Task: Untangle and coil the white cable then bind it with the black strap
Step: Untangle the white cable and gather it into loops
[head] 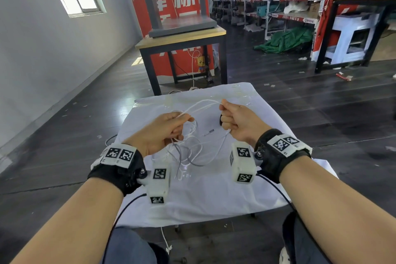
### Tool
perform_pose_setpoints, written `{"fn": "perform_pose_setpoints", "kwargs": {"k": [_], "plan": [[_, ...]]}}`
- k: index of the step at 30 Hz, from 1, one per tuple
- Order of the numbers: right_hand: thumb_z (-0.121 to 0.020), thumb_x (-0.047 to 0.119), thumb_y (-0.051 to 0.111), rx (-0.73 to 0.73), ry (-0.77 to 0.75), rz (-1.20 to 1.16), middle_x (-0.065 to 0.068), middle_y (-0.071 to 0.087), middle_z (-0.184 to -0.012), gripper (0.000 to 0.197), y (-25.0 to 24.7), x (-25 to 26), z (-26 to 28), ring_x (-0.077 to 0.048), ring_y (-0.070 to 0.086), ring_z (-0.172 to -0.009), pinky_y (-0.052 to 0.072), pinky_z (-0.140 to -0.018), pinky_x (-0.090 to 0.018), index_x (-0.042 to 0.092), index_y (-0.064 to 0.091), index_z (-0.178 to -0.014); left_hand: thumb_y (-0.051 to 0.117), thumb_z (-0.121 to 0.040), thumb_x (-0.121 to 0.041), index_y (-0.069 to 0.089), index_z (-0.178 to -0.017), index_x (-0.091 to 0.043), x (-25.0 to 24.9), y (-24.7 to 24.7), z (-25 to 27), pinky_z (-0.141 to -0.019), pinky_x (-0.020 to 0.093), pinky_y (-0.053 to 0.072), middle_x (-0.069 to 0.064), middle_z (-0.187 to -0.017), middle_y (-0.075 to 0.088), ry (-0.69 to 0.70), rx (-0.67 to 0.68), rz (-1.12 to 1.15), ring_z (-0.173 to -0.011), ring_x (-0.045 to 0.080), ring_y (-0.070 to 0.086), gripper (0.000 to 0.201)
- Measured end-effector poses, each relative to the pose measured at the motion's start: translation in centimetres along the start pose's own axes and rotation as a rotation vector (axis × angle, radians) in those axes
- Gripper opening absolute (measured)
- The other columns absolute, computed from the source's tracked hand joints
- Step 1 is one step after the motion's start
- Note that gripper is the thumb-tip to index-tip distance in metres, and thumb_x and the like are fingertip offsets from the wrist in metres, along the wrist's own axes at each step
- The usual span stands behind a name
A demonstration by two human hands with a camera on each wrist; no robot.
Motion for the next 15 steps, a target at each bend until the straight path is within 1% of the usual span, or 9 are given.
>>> {"fn": "perform_pose_setpoints", "kwargs": {"k": [1, 3, 5, 6, 8, 9, 12, 13, 15], "plan": [[-0.102, 0.025, 0.042, -0.003, -0.001, -0.013, 0.010, 0.023, -0.042, 0.031, 0.0, 0.1, 0.0, -0.004, 0.019, -0.033, 0.017, -0.032, -0.015, 0.010, 0.048, -0.075, 0.047, -0.100, -0.027, 0.066, -0.102, -0.010, 0.0, 0.2, 0.1, -0.060, 0.019, 0.046, -0.007, -0.054, 0.028, 0.022, 0.021, -0.114, -0.046, 0.007, 0.029, 0.026], [-0.102, 0.026, 0.042, -0.016, 0.002, -0.031, 0.010, 0.023, -0.042, 0.031, -0.3, 0.1, -0.2, -0.004, 0.019, -0.033, 0.017, -0.032, -0.015, 0.009, 0.048, -0.076, 0.045, -0.100, -0.029, 0.066, -0.099, -0.013, -0.1, 0.4, 0.2, -0.065, 0.019, 0.049, -0.007, -0.054, 0.035, 0.063, 0.062, -0.245, -0.047, 0.007, 0.034, 0.027], [-0.101, 0.028, 0.042, -0.031, 0.018, -0.046, 0.009, 0.022, -0.043, 0.031, -0.6, -0.1, -0.4, -0.004, 0.018, -0.033, 0.018, -0.031, -0.015, 0.009, 0.048, -0.077, 0.048, -0.099, -0.029, 0.066, -0.095, -0.015, -0.5, 0.5, 0.4, -0.060, 0.016, 0.046, -0.004, -0.056, 0.045, 0.126, 0.087, -0.377, -0.049, 0.007, 0.042, 0.024], [-0.101, 0.029, 0.042, -0.037, 0.036, -0.064, 0.009, 0.021, -0.043, 0.031, -0.7, -0.3, -0.4, -0.004, 0.018, -0.033, 0.019, -0.031, -0.015, 0.009, 0.049, -0.078, 0.052, -0.098, -0.028, 0.065, -0.088, -0.017, -0.8, 0.6, 0.5, -0.057, 0.016, 0.045, -0.002, -0.058, 0.049, 0.164, 0.081, -0.457, -0.049, 0.007, 0.045, 0.020], [-0.101, 0.031, 0.043, -0.046, 0.091, -0.116, 0.008, 0.022, -0.043, 0.032, -0.8, -0.6, -0.5, -0.005, 0.019, -0.032, 0.019, -0.030, -0.016, 0.008, 0.049, -0.079, 0.058, -0.094, -0.029, 0.057, -0.075, -0.019, -1.2, 0.7, 0.5, -0.052, 0.014, 0.044, 0.002, -0.060, 0.054, 0.245, 0.045, -0.633, -0.046, 0.005, 0.050, 0.022], [-0.101, 0.031, 0.043, -0.050, 0.119, -0.139, 0.008, 0.022, -0.042, 0.032, -0.8, -0.7, -0.5, -0.005, 0.020, -0.031, 0.020, -0.030, -0.016, 0.009, 0.049, -0.079, 0.060, -0.093, -0.030, 0.053, -0.073, -0.018, -1.4, 0.8, 0.5, -0.051, 0.013, 0.044, 0.001, -0.061, 0.056, 0.277, 0.029, -0.715, -0.045, 0.002, 0.051, 0.024], [-0.101, 0.031, 0.042, -0.063, 0.167, -0.201, 0.007, 0.023, -0.039, 0.034, -0.5, -0.7, -0.4, -0.005, 0.020, -0.028, 0.019, -0.029, -0.016, 0.009, 0.047, -0.076, 0.061, -0.090, -0.038, 0.050, -0.076, -0.017, -1.4, 1.2, 0.6, -0.051, 0.010, 0.043, -0.006, -0.063, 0.059, 0.296, 0.019, -0.862, -0.047, 0.000, 0.055, 0.027], [-0.101, 0.031, 0.041, -0.068, 0.170, -0.224, 0.008, 0.023, -0.038, 0.034, -0.5, -0.7, -0.3, -0.005, 0.020, -0.028, 0.019, -0.029, -0.016, 0.009, 0.046, -0.075, 0.061, -0.089, -0.041, 0.050, -0.078, -0.018, -1.4, 1.3, 0.6, -0.053, 0.011, 0.043, -0.006, -0.065, 0.059, 0.286, 0.017, -0.890, -0.050, 0.001, 0.056, 0.028], [-0.102, 0.030, 0.039, -0.075, 0.164, -0.260, 0.008, 0.023, -0.037, 0.036, -0.4, -0.7, -0.3, -0.005, 0.021, -0.027, 0.019, -0.029, -0.015, 0.009, 0.045, -0.074, 0.060, -0.087, -0.048, 0.050, -0.083, -0.022, -1.2, 1.4, 0.5, -0.059, 0.016, 0.044, -0.006, -0.073, 0.060, 0.258, 0.023, -0.937, -0.061, 0.007, 0.057, 0.029]]}}
Point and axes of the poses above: each hand's wrist, its own z-axis away from the middle knuckle, its own y-axis out of the palm, x = y × z, the point moved 5 cm from there along -z, towards the middle knuckle
